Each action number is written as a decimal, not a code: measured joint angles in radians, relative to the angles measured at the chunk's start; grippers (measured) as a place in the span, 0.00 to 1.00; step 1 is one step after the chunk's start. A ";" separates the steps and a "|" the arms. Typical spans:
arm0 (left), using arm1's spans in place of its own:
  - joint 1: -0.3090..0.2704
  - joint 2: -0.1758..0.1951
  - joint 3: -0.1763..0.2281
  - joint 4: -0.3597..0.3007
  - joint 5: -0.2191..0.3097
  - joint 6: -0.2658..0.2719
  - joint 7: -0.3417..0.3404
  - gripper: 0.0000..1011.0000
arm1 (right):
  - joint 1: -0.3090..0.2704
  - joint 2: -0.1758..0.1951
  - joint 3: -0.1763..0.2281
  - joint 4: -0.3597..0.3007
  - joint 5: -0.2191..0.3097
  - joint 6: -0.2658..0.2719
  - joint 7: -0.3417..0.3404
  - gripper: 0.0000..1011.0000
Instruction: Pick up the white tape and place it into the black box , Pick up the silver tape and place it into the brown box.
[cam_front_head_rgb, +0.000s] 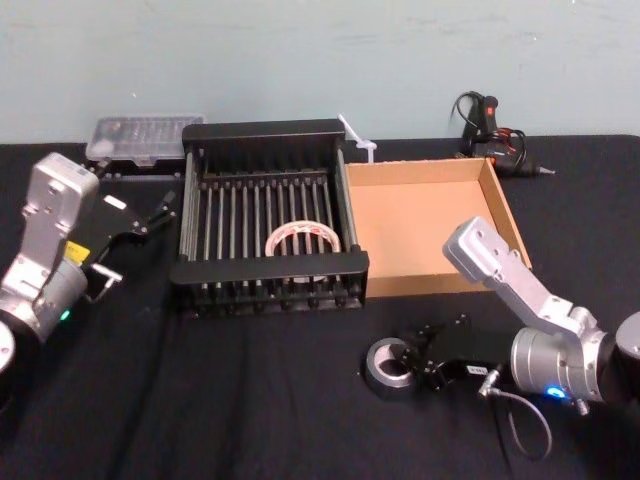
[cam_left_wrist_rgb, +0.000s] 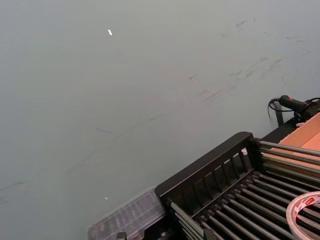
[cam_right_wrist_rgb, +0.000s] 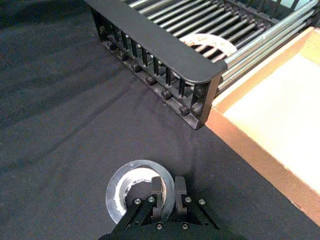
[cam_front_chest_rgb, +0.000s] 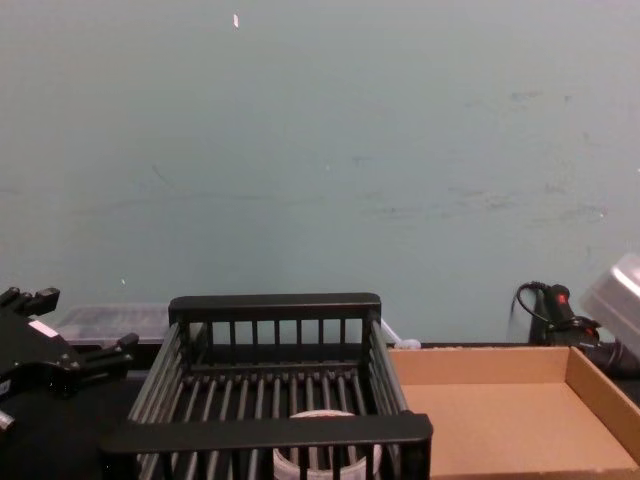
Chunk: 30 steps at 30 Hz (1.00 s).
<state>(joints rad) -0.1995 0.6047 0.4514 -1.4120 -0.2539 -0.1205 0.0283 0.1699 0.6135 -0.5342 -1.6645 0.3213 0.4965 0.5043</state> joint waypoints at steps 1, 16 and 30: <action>0.000 0.000 0.000 0.000 0.000 0.000 0.000 0.99 | -0.002 0.002 0.003 -0.002 0.005 -0.004 0.001 0.16; 0.000 0.000 0.000 0.000 0.000 0.000 0.000 0.99 | -0.016 0.000 0.065 -0.016 0.061 -0.012 -0.044 0.16; 0.000 0.000 0.000 0.000 0.000 0.000 0.000 0.99 | 0.004 -0.031 0.144 0.010 0.087 -0.020 -0.127 0.16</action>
<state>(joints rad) -0.1995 0.6047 0.4514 -1.4120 -0.2539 -0.1205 0.0283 0.1737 0.5829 -0.3905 -1.6540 0.4082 0.4769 0.3777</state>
